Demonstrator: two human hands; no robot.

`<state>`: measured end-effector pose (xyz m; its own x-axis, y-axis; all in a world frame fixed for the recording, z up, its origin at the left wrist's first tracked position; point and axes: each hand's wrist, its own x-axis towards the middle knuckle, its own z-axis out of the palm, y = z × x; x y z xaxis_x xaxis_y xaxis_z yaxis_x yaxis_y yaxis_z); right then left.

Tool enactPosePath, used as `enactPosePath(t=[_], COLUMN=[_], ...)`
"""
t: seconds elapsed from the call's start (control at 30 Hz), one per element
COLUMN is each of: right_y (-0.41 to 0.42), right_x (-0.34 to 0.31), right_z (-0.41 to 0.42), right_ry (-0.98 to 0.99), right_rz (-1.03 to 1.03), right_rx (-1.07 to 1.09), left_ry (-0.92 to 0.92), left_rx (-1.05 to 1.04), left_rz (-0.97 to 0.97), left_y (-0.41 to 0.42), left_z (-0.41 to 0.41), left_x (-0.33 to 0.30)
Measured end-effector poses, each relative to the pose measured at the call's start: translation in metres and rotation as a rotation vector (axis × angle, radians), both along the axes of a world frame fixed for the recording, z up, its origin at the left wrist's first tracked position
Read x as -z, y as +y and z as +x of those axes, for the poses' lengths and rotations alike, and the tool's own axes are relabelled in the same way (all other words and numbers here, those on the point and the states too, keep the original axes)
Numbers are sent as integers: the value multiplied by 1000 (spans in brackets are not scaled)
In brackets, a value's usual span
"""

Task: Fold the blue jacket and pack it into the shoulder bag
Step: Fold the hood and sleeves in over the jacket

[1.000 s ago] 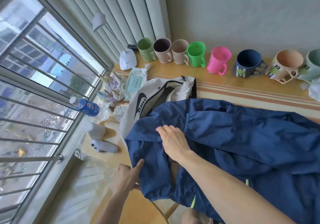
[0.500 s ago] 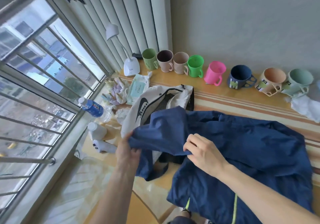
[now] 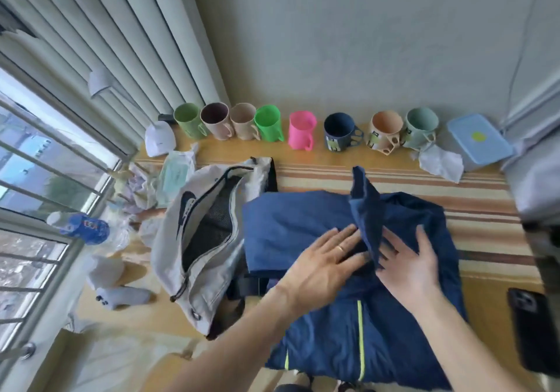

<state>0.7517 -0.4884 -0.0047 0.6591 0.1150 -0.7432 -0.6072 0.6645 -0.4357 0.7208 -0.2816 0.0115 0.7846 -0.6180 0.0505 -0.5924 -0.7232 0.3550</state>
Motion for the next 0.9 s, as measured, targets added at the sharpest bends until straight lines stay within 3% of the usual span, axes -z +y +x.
enactPosePath(t=[0.07,0.13,0.3,0.4,0.5,0.57,0.63,0.7,0.77,0.83,0.87,0.9], right_y=[-48,-82,-103,-101,-104,-110,-119,-129,-138,-142,-141,-137], right_x=[14,30,53,66,78,76,68,67,72,76,79,84], right_z=[-5,-9,9,30,48,61,68,70,66,60,56,51], right_ry=[59,137,276,298,276,174,45,36,148,255,167,-42], right_rz=[37,-23,-343,-443,-564,-542,-441,-461,-715,-1130,-1349,-1554], right_rx=[171,249,85,57,108,166,242,278,178,16,-51,-131], left_ry=[93,140,-10,126,328,391,432,461,425,331,271,194], left_rx=[99,64,-232,-372,-336,-327,-346,-373,-439,-520,-544,-541], left_rz=[146,141,189,362,614,769,796,804,770,671,601,535], left_y=[-12,-10,21,35,50,60,60,53,44,31,25,18], left_z=[-6,-16,-20,-9,-5,-6,-5,-2,6,16,21,26], left_x=[27,42,49,63,85,91,87,84,81,82,84,89])
